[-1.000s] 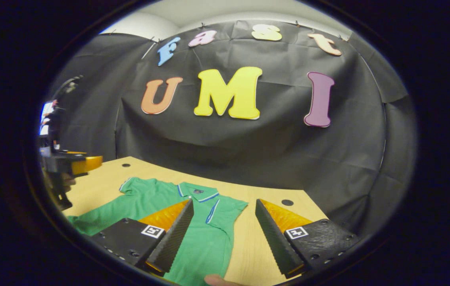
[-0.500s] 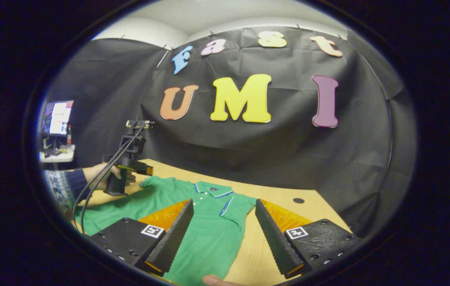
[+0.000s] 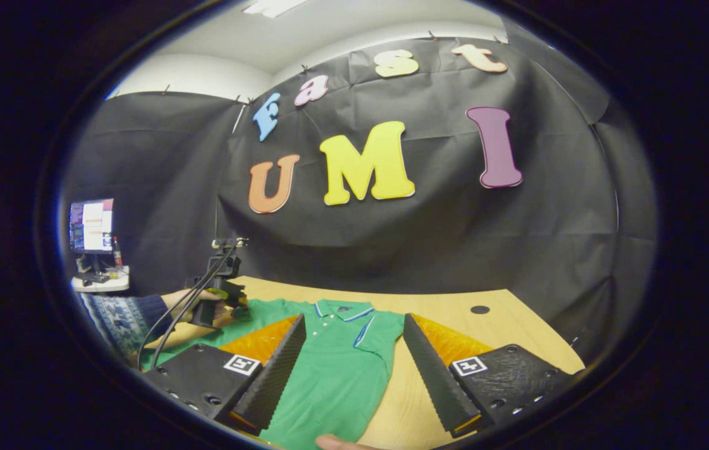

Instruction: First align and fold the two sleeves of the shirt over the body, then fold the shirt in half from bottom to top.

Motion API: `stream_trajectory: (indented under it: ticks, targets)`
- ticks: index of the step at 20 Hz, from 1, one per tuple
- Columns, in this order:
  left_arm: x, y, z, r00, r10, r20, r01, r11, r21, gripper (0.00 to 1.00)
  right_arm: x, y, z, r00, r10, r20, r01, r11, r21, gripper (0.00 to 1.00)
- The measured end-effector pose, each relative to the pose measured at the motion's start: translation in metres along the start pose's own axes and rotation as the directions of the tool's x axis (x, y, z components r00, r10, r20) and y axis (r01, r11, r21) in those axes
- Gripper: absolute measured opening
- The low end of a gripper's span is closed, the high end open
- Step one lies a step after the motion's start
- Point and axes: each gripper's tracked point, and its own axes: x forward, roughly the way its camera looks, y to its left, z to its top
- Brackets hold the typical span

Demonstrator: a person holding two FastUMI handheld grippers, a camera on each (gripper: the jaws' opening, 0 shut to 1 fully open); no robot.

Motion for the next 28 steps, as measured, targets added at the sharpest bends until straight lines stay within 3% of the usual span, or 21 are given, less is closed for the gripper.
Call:
stream_trajectory:
  ticks: [1,2,4,6,9,12,14,15,16,17,19,20,21,22,24,25,26,28]
  targets:
    - [0.001,-0.005,0.002,1.000,-0.015,0.002,0.015,1.000,0.008,0.38,0.000,-0.002,-0.002,1.000,0.000,-0.006,0.000,1.000,0.011,0.95]
    - [0.001,-0.010,0.002,1.000,-0.027,0.004,0.027,1.000,0.013,0.19,0.000,-0.002,-0.004,1.000,0.003,-0.012,-0.003,1.000,0.024,0.94]
    - [0.001,-0.015,0.003,1.000,-0.025,0.002,0.024,0.998,0.054,0.09,-0.002,-0.003,-0.002,1.000,0.005,-0.013,-0.005,0.999,0.033,0.96]
    - [-0.007,-0.023,0.016,1.000,-0.006,0.030,0.003,0.996,0.092,0.08,-0.003,-0.007,0.000,1.000,-0.003,-0.002,0.003,0.999,0.032,0.96]
    - [-0.027,-0.063,0.039,0.996,-0.051,0.073,0.040,0.988,0.148,0.08,-0.005,-0.009,0.001,1.000,-0.011,0.003,0.011,0.999,0.033,0.96]
    - [-0.042,-0.117,0.044,0.989,-0.123,0.077,0.101,0.963,0.251,0.07,-0.005,-0.010,0.003,1.000,-0.009,0.007,0.008,0.999,0.050,0.92]
    - [-0.048,-0.144,0.040,0.989,-0.133,0.063,0.107,0.942,0.319,0.08,-0.004,-0.011,0.003,1.000,-0.005,0.008,0.005,0.998,0.063,0.96]
    - [-0.048,-0.157,0.034,0.989,-0.137,0.050,0.111,0.930,0.349,0.08,-0.004,-0.012,0.002,1.000,-0.007,0.005,0.007,0.998,0.069,0.92]
    - [-0.047,-0.171,0.027,0.987,-0.158,0.030,0.136,0.917,0.374,0.14,-0.003,-0.014,0.000,1.000,-0.014,0.000,0.014,0.997,0.073,0.96]
    - [-0.048,-0.181,0.017,0.983,-0.184,0.016,0.165,0.912,0.376,0.19,-0.001,-0.017,-0.001,1.000,-0.023,-0.005,0.023,0.997,0.078,0.92]
    - [-0.053,-0.185,0.016,0.980,-0.195,0.031,0.172,0.921,0.349,1.00,0.001,-0.023,-0.005,0.999,-0.042,-0.021,0.043,0.995,0.085,0.96]
    - [-0.056,-0.185,0.020,0.979,-0.202,0.037,0.178,0.925,0.335,1.00,0.002,-0.024,-0.006,0.998,-0.048,-0.027,0.050,0.995,0.085,0.92]
    - [-0.064,-0.183,0.024,0.976,-0.210,0.057,0.181,0.928,0.325,1.00,0.003,-0.024,-0.008,0.998,-0.054,-0.033,0.056,0.995,0.081,0.96]
    - [-0.075,-0.177,0.028,0.975,-0.208,0.083,0.172,0.934,0.314,1.00,0.003,-0.024,-0.008,0.998,-0.058,-0.034,0.061,0.995,0.074,0.92]
    - [-0.104,-0.166,0.032,0.965,-0.230,0.123,0.187,0.940,0.285,1.00,0.000,-0.021,-0.004,0.997,-0.071,-0.030,0.073,0.996,0.058,0.92]
    - [-0.120,-0.159,0.034,0.959,-0.247,0.141,0.204,0.942,0.267,1.00,-0.003,-0.020,-0.005,0.996,-0.083,-0.031,0.085,0.995,0.047,0.96]
    - [-0.138,-0.151,0.036,0.950,-0.268,0.162,0.223,0.942,0.251,1.00,-0.006,-0.018,-0.003,0.995,-0.099,-0.033,0.100,0.994,0.038,0.92]
    - [-0.178,-0.126,0.036,0.935,-0.285,0.213,0.233,0.943,0.238,1.00,-0.019,-0.012,-0.001,0.992,-0.115,-0.046,0.116,0.992,0.042,1.00]
